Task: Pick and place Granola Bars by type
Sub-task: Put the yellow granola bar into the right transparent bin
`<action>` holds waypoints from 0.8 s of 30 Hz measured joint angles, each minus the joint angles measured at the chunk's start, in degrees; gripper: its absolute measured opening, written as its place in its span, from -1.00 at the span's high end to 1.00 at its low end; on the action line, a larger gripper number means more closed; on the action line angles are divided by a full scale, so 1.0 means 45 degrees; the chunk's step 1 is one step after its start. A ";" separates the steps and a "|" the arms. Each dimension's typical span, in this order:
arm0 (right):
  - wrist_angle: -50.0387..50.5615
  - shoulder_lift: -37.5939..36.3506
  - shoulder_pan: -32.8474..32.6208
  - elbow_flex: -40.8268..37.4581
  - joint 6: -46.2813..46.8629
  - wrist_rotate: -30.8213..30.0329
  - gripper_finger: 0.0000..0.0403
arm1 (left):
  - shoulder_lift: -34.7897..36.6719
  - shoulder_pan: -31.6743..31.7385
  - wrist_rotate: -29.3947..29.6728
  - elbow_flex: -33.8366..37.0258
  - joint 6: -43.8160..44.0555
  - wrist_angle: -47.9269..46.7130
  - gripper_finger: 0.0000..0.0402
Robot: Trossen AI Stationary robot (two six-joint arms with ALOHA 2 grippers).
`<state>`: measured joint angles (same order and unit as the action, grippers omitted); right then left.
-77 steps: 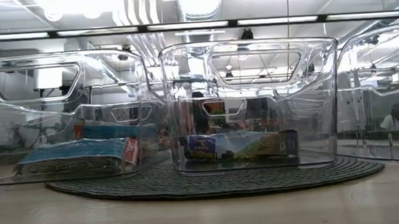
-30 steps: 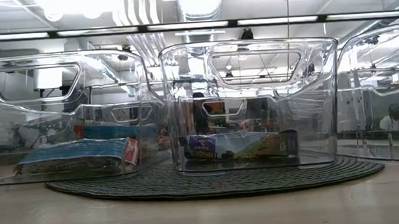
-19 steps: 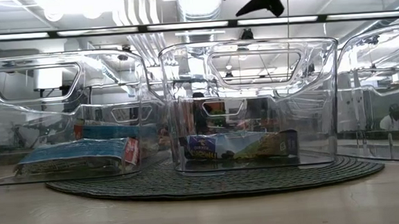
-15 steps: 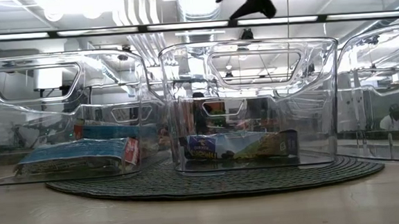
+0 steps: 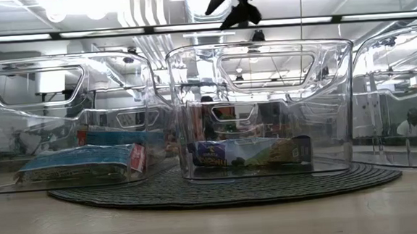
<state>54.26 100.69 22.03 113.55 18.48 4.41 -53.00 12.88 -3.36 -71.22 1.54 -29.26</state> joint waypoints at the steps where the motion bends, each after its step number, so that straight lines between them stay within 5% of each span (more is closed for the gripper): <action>1: 0.0423 0.0320 0.0002 0.0471 -0.0605 0.0250 -0.36 | 0.0002 0.0000 0.0002 0.0000 0.0000 -0.0098 1.00; 8: 0.3546 0.2009 -0.0003 0.3121 -0.5557 0.0742 -0.36 | 0.0002 0.0000 0.0000 0.0000 -0.0001 -0.0527 1.00; 16: 0.4203 0.2665 0.0002 0.3946 -0.9702 0.0670 -0.29 | 0.0077 -0.0003 0.0000 0.0000 -0.0005 -0.0683 1.00; 24: 0.4218 0.2683 -0.0022 0.3661 -1.0623 0.0671 -0.29 | 0.0099 0.0000 0.0000 0.0000 -0.0166 -0.0678 1.00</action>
<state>73.24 112.76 21.93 130.03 -29.32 7.43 -52.56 12.88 -3.36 -71.22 0.80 -32.32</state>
